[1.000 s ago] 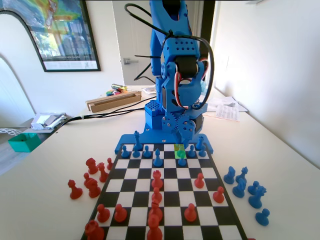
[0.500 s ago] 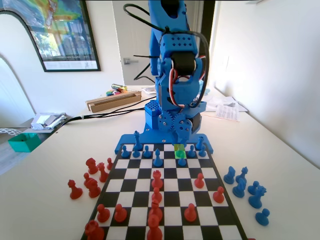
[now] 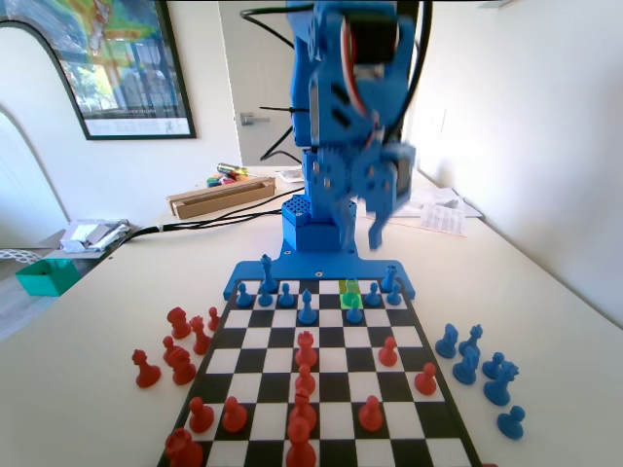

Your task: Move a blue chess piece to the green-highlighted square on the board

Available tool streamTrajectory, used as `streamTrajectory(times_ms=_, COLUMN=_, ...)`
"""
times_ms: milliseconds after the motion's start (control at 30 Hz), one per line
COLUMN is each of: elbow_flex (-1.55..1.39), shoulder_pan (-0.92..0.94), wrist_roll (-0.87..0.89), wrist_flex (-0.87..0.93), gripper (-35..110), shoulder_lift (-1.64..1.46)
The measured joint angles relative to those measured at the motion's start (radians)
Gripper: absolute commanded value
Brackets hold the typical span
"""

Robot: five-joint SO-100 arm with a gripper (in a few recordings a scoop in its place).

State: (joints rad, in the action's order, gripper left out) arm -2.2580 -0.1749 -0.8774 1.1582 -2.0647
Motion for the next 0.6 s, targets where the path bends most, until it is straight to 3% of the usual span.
streamTrajectory(times_ms=600, elbow_flex=0.394, shoulder_pan=0.14, wrist_roll=-0.456, wrist_flex=0.462, gripper=1, shoulder_lift=-0.302)
